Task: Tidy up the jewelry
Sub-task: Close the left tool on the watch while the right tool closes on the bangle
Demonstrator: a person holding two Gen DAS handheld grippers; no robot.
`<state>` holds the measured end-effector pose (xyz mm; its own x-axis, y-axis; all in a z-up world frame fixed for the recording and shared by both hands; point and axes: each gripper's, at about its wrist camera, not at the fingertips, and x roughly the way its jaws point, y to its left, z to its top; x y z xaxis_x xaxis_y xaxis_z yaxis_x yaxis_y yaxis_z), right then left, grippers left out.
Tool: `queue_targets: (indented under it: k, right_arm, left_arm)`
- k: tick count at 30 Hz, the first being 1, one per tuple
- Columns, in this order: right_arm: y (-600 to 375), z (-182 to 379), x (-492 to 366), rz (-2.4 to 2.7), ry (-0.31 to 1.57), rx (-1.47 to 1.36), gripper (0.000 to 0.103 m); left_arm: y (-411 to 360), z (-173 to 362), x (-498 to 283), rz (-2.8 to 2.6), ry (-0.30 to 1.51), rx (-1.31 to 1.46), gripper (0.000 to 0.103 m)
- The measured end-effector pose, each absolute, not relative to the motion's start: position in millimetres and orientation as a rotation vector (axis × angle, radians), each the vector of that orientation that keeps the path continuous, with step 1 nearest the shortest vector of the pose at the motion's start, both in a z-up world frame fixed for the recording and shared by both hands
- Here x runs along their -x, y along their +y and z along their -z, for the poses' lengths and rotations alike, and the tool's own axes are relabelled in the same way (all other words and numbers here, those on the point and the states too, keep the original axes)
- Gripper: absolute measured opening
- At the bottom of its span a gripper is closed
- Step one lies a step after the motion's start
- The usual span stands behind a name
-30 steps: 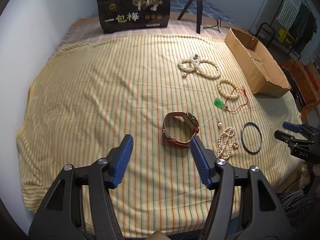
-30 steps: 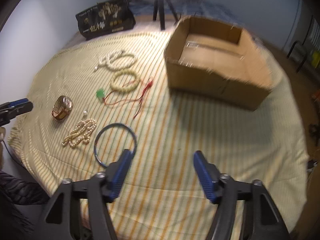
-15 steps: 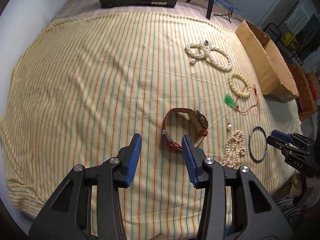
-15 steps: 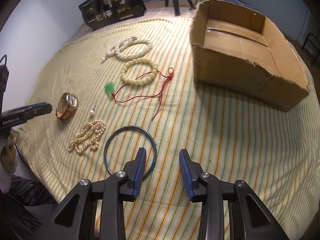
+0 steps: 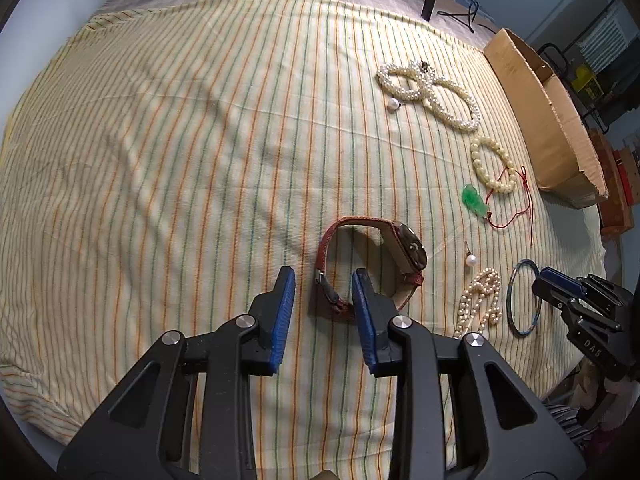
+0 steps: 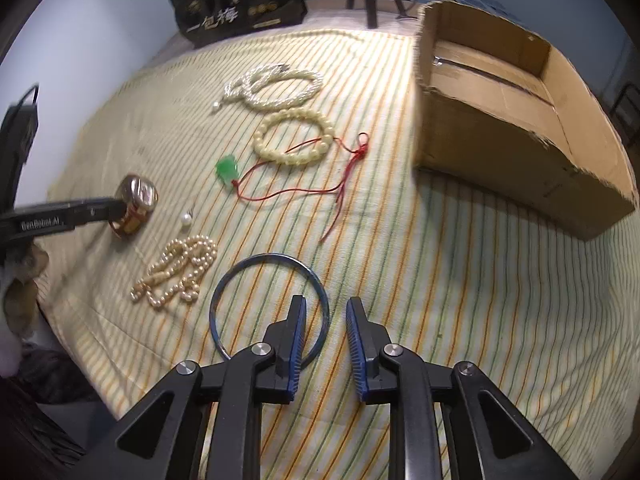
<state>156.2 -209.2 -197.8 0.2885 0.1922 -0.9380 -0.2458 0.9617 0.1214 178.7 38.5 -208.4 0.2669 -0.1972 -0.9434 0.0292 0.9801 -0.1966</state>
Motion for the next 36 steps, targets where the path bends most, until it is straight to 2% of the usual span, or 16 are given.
queue_targets:
  k: [2, 4, 7, 13, 36]
  right_arm:
    - [-202, 199, -156, -0.288, 1.239, 0.096, 0.016]
    - [-198, 200, -156, -0.288, 1.231, 0.121, 0.008]
    - [-194, 200, -156, -0.288, 1.221, 0.145, 0.002]
    - [-192, 195, -156, -0.295, 1.202, 0.144, 0.001]
    - [-180, 126, -146, -0.281, 0.967, 0.216, 0.001]
  left_arm:
    - [36, 211, -181, 0.153, 1.296, 0.149, 0.026]
    - [35, 213, -183, 0.159, 1.298, 0.151, 0.021]
    - [34, 213, -184, 0.16, 1.296, 0.15, 0.016]
    - [33, 211, -187, 0.162, 1.287, 0.165, 0.006]
    - [18, 158, -171, 0.206, 1.138, 0.136, 0.006]
